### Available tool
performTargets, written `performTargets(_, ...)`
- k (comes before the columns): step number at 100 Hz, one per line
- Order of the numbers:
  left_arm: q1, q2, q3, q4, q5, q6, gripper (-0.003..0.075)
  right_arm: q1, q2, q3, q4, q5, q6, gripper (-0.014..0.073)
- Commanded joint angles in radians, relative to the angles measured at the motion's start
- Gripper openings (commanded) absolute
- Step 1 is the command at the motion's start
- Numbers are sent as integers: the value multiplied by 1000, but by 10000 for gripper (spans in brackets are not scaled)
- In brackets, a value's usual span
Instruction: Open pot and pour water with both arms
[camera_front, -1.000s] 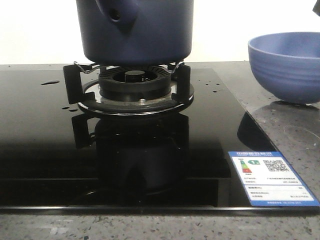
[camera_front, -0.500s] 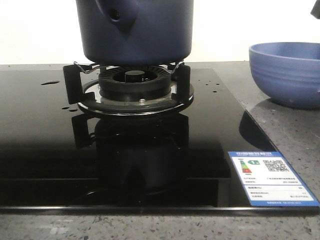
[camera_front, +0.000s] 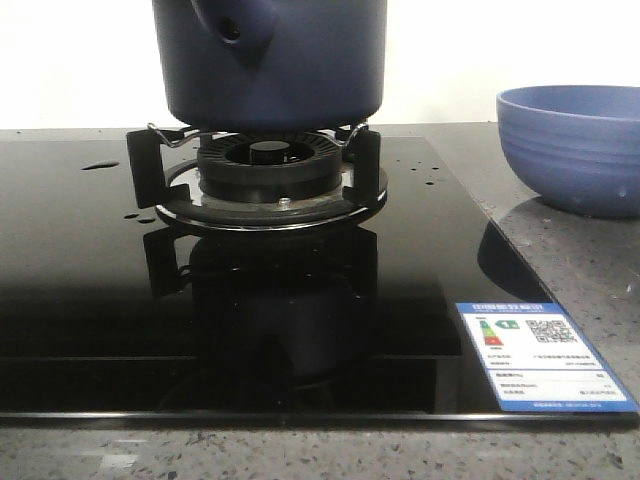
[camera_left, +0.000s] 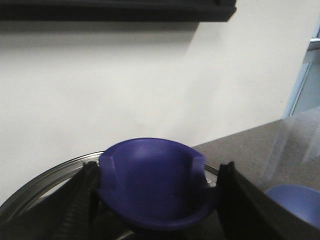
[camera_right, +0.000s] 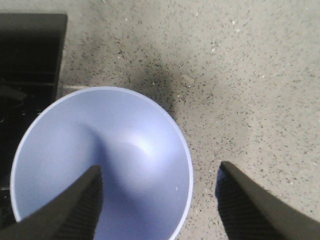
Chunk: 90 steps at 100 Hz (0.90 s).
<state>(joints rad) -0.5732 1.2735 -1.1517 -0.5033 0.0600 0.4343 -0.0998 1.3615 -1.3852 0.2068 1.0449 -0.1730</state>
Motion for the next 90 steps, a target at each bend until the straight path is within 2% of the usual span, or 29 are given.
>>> performTargets(1,-33,2,-35,-6,-110,0,408,-7,-56,-34,16,-27,-4,436)
performTargets(24,-60,58,-35,-6,-196,0,408,-7,-97,-34,16,-22,-4,436)
performTargets(90,-88,152,-35,-8,-242,0,408,-7,-102,-34,35,-22,-4,436)
